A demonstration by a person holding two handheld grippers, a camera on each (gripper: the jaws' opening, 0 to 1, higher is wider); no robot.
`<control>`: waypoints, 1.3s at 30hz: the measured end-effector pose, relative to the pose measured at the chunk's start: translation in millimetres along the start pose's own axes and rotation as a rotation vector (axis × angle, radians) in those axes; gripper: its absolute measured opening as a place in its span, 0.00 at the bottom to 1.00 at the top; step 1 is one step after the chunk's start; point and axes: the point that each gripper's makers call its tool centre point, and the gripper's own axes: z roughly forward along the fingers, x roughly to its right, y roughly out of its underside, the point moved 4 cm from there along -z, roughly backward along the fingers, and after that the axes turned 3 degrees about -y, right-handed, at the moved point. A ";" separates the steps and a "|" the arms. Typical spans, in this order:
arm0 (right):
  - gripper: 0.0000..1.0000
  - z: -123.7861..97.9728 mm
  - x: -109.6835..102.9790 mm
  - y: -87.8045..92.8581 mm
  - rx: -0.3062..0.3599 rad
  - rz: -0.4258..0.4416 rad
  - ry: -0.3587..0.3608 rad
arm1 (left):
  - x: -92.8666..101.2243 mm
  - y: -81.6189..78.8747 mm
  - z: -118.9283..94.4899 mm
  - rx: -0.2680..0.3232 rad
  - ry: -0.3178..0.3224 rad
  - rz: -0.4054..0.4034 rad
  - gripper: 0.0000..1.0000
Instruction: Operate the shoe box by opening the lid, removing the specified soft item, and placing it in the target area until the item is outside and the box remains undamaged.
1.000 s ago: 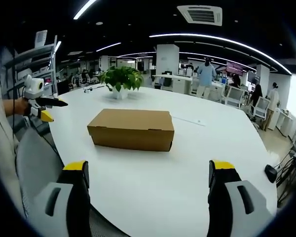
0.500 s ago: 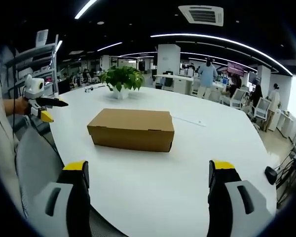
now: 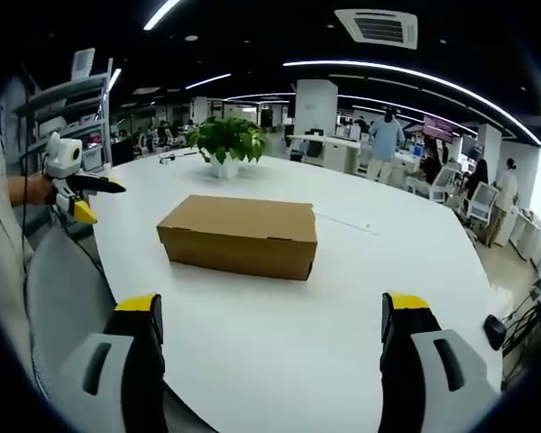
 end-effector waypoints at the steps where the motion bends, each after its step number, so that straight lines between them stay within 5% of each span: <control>1: 0.96 1.0 1.6 -3.0 0.014 0.010 -0.005 | 0.5 -0.2 0.4 0.000 -0.001 -0.003 1.00; 13: 0.96 16.9 23.4 -21.3 0.055 0.011 -0.027 | 11.1 -2.1 15.4 0.008 0.010 -0.035 0.98; 39: 0.84 74.7 43.4 -27.4 -0.008 -0.156 -0.195 | 6.0 4.1 53.6 -0.041 -0.022 -0.065 0.90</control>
